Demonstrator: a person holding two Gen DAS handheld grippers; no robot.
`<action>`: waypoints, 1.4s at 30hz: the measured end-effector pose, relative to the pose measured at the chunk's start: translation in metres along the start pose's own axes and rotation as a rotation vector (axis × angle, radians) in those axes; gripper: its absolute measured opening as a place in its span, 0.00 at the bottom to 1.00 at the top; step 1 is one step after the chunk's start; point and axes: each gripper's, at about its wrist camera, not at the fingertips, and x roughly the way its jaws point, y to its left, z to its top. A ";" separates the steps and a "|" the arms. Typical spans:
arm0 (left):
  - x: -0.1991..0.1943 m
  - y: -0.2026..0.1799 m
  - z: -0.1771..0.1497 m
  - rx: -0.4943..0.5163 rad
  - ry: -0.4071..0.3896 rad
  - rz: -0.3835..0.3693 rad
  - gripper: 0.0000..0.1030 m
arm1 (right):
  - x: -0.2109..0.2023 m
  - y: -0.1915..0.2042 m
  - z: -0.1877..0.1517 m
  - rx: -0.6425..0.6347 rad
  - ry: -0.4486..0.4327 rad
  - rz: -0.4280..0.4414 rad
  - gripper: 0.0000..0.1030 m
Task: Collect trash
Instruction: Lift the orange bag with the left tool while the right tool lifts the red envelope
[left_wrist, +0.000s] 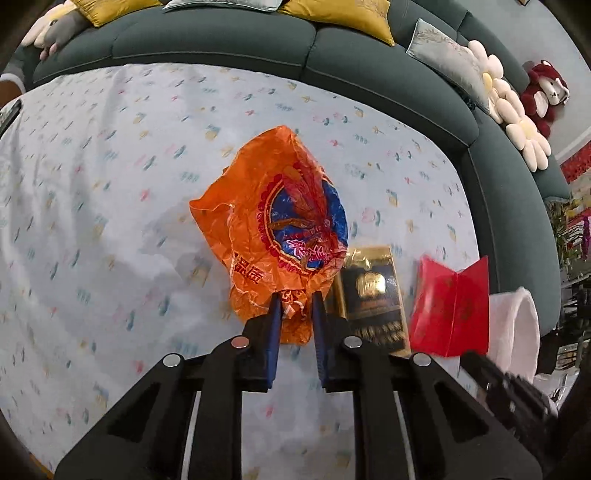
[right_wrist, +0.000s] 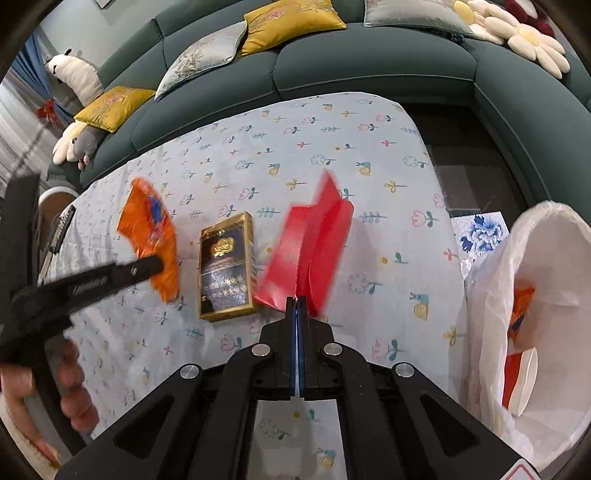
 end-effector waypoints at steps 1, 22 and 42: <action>-0.006 0.002 -0.007 -0.004 -0.002 -0.005 0.15 | -0.004 0.000 -0.002 0.005 -0.004 0.001 0.01; -0.081 -0.014 -0.126 0.084 0.063 -0.187 0.15 | -0.082 0.009 -0.089 -0.011 -0.025 0.026 0.01; -0.082 0.008 -0.147 -0.034 0.022 -0.125 0.68 | -0.071 -0.002 -0.141 0.036 0.061 -0.023 0.37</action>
